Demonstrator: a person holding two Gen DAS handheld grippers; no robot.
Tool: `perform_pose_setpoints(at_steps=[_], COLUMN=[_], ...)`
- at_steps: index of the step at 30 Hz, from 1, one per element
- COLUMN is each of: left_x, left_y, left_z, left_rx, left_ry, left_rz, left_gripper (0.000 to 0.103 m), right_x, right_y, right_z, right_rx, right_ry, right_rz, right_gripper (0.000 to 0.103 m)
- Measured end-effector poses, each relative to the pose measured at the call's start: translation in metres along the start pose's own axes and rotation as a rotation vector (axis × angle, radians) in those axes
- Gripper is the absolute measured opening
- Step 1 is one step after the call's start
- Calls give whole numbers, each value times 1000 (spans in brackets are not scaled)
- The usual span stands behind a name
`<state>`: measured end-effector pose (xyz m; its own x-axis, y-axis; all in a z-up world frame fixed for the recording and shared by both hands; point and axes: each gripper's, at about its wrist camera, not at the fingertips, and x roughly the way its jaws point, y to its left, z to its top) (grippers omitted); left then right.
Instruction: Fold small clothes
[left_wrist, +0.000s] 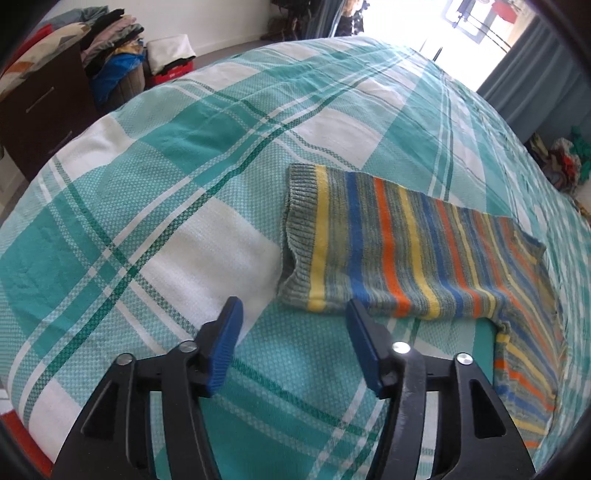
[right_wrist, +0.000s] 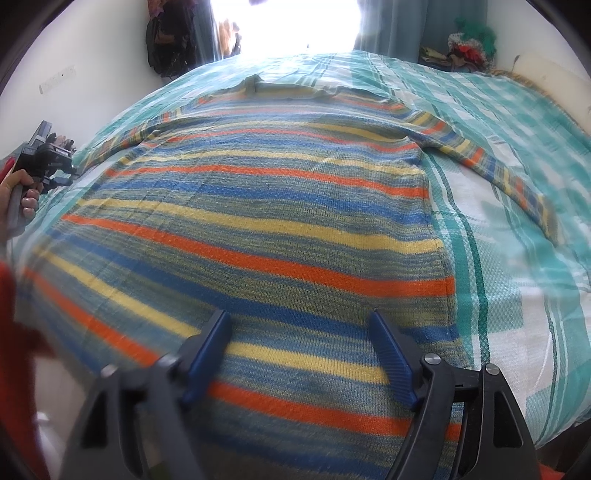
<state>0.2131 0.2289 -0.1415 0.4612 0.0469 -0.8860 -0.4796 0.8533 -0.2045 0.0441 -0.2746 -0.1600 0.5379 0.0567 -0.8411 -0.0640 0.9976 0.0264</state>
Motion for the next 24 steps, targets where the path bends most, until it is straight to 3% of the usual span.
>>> perform_pose_setpoints(at_steps=[1, 3, 8, 12, 16, 21, 24], left_x=[-12, -37, -77, -67, -54, -21, -14], left_y=[1, 2, -9, -40, -60, -52, -39], left_z=[-10, -32, -85, -98, -97, -100, -107], left_rx=[20, 65, 168, 245, 312, 344, 312], left_ry=[-17, -49, -143, -133, -162, -137, -174], left_rz=[5, -14, -92, -134, -112, -28, -73], left_gripper=[81, 83, 94, 94, 94, 95, 101], right_x=[-4, -18, -62, -61, -44, -36, -31], right_y=[-2, -8, -15, -10, -15, -21, -23], right_z=[0, -2, -4, 5, 8, 4, 2], right_rx=[7, 38, 92, 76, 101, 114, 110], right_ry=[7, -3, -183, -240, -201, -180, -163], right_rz=[5, -16, -87, -116, -128, -153, -161], right_gripper=[77, 77, 77, 78, 77, 77, 78])
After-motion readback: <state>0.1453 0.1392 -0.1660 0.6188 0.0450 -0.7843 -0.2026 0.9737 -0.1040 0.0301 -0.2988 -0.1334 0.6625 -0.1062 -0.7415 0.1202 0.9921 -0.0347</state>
